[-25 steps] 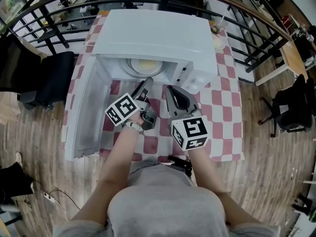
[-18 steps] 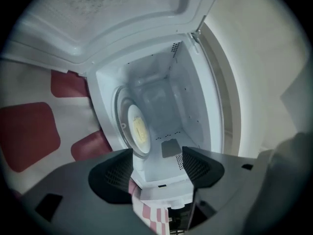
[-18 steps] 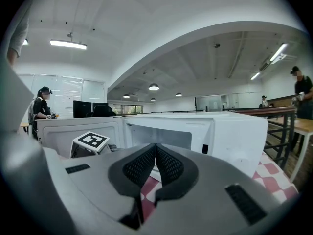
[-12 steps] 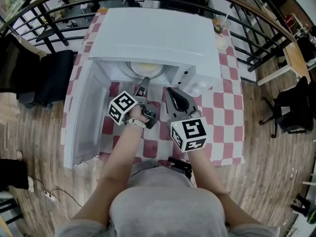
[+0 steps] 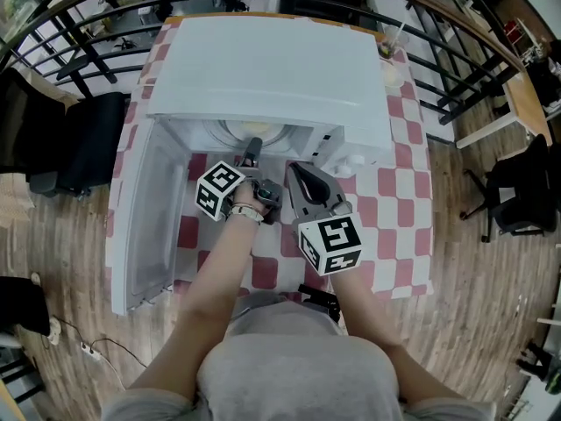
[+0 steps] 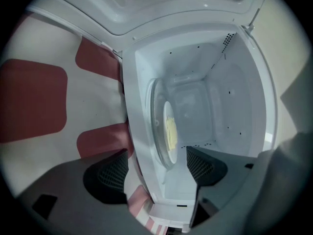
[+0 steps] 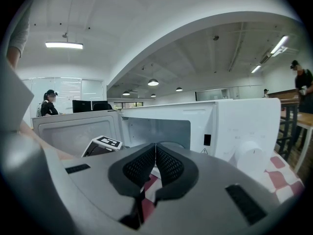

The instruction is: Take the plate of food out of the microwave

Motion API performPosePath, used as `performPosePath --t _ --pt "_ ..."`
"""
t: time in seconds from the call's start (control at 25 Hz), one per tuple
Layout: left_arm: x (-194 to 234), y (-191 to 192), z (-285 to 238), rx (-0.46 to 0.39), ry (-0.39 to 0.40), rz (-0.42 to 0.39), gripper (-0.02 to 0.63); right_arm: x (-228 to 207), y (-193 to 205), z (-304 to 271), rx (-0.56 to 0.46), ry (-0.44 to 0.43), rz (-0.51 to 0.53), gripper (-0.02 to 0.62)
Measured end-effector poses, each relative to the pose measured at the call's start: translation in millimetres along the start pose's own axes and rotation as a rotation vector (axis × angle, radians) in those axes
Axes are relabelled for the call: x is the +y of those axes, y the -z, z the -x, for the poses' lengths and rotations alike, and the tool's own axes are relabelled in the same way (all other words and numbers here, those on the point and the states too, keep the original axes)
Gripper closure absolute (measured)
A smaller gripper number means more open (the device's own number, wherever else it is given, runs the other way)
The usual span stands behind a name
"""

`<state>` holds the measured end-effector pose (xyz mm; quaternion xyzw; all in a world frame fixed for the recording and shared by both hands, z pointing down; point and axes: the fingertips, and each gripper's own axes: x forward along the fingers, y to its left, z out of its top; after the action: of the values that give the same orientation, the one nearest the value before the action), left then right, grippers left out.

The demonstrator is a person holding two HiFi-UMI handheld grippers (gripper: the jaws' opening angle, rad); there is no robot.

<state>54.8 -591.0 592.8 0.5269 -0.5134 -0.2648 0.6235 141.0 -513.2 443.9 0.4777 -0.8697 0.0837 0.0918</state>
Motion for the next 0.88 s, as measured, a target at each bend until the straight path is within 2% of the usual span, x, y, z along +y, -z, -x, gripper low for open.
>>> performPosePath --t 0.36,0.52,0.72,0.88 --pt "12.0 -3.6 -20.5 -0.020 -0.090 0.058 0.250 -5.6 10.4 -5.7 0.030 -0.001 -0.003 0.569" --pt "11.0 -5.7 -25.6 -0.035 -0.104 0.063 0.250 -7.6 13.8 -6.6 0.038 0.000 -0.004 0.569" --pt "17.2 -4.1 -26.4 -0.032 -0.180 0.045 0.257 -10.0 15.5 -5.9 0.042 0.004 -0.005 0.569" --pt "20.3 -5.0 -25.1 -0.037 -0.191 0.071 0.273 -12.5 16.1 -4.4 0.041 0.012 -0.007 0.569"
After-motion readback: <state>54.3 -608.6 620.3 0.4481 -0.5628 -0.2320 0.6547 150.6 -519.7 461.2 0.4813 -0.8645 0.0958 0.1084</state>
